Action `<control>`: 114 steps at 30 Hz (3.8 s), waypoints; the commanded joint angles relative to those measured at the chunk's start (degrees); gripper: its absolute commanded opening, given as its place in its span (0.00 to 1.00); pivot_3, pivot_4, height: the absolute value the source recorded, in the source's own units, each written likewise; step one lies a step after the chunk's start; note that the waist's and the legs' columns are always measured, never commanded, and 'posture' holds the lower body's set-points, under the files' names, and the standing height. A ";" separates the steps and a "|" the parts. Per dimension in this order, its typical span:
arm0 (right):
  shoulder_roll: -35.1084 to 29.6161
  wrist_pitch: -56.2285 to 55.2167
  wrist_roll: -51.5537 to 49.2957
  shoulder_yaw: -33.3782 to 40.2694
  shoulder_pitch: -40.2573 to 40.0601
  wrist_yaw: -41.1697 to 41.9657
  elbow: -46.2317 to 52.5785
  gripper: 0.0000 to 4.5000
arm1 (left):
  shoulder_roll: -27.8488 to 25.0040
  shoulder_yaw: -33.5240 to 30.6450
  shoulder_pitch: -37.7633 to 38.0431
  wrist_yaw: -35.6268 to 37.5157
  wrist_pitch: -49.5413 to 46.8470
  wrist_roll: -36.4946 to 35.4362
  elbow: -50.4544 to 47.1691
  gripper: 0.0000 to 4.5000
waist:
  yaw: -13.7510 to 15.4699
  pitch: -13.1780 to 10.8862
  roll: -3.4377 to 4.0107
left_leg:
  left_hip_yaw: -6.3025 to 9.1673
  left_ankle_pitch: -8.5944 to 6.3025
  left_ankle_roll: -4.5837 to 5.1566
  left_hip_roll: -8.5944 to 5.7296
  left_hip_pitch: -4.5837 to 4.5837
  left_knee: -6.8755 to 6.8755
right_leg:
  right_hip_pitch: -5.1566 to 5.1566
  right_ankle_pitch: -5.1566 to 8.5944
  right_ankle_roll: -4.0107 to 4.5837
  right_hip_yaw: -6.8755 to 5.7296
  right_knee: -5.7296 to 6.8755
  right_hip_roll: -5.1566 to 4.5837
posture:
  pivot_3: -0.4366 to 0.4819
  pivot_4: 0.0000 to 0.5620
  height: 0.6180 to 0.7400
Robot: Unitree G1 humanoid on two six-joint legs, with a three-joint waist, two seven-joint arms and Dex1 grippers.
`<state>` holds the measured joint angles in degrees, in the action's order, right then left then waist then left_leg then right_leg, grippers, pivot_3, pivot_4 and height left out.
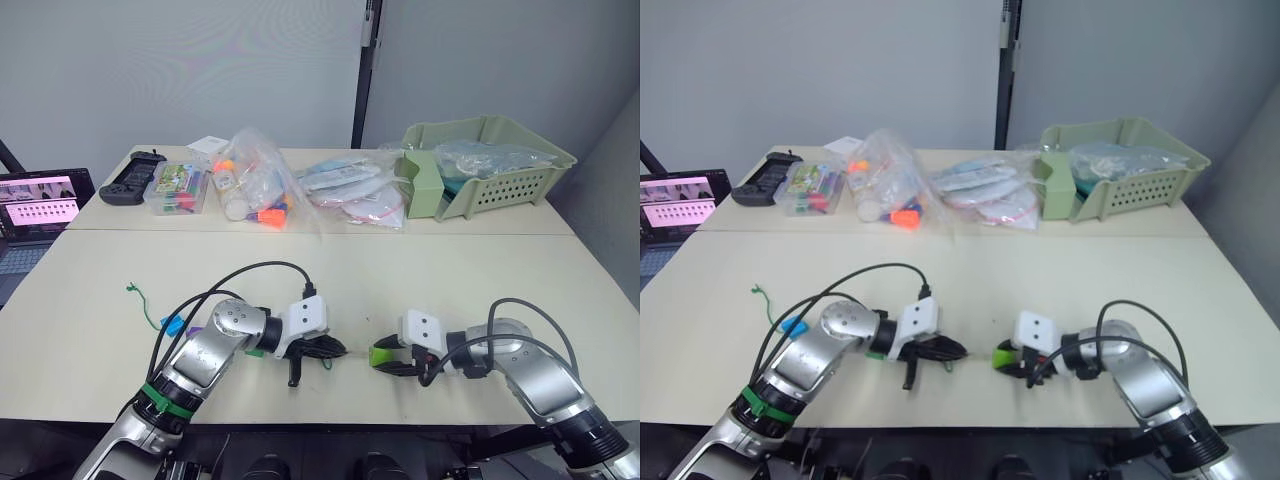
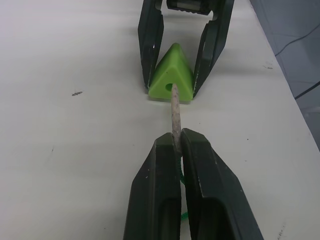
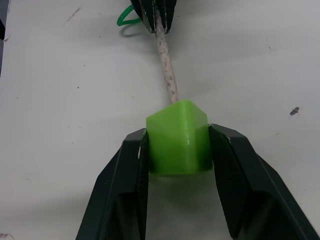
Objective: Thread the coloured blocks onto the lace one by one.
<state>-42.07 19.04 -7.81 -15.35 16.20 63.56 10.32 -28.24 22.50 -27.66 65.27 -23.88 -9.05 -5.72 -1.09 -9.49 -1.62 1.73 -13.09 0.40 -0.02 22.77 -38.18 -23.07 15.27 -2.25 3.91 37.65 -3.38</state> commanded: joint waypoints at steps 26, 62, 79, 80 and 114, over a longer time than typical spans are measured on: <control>-0.79 2.30 1.91 -2.10 -1.46 -1.43 2.98 0.29 | -4.31 2.77 -7.85 -2.26 -20.80 1.41 -12.56 0.00 | 0.08 0.00 -0.01 | -0.02 0.00 0.00 -0.02 0.02 -0.05 | 0.03 0.00 -0.04 0.00 -0.02 0.02 | 0.48 0.27 1.00; 0.38 2.68 3.79 -4.08 0.27 -2.04 3.69 0.29 | -5.57 7.38 -10.52 -3.39 -22.35 0.12 -13.26 0.00 | -0.12 0.00 -0.01 | -0.05 0.00 0.00 0.00 0.03 -0.05 | 0.00 0.00 -0.04 0.00 -0.01 0.04 | 0.48 0.27 1.00; 0.48 4.05 3.49 -4.04 0.15 -2.35 4.62 0.29 | -0.20 10.67 -11.73 -4.91 -21.68 0.70 -10.09 0.00 | -0.01 0.00 -0.01 | -0.04 0.00 0.00 -0.01 0.04 -0.05 | 0.00 0.00 -0.04 0.00 -0.01 0.04 | 0.48 0.27 1.00; 0.50 4.13 3.51 -4.07 0.19 -2.39 4.68 0.29 | 0.83 11.07 -11.93 -5.21 -21.42 0.86 -9.42 0.00 | 0.02 0.00 -0.01 | -0.04 0.00 0.00 -0.01 0.04 -0.05 | 0.00 0.00 -0.04 0.00 -0.01 0.04 | 0.48 0.27 1.00; -2.87 4.98 2.73 -1.20 -3.35 -2.12 5.26 0.29 | 0.70 3.42 -0.82 -3.37 -3.82 -0.38 1.43 0.59 | 0.79 0.01 0.00 | 0.09 -0.01 0.00 -0.05 -0.42 0.07 | 0.78 -0.06 -0.20 -0.08 -0.60 -0.17 | 0.48 0.27 1.00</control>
<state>-43.66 23.09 -5.60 -16.14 14.24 60.89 16.22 -28.13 26.10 -28.18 62.62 -29.44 -9.81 -4.48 -0.30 -9.48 -1.62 1.80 -13.10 0.40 -0.08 22.35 -38.11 -22.28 15.21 -2.45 3.83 37.05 -3.55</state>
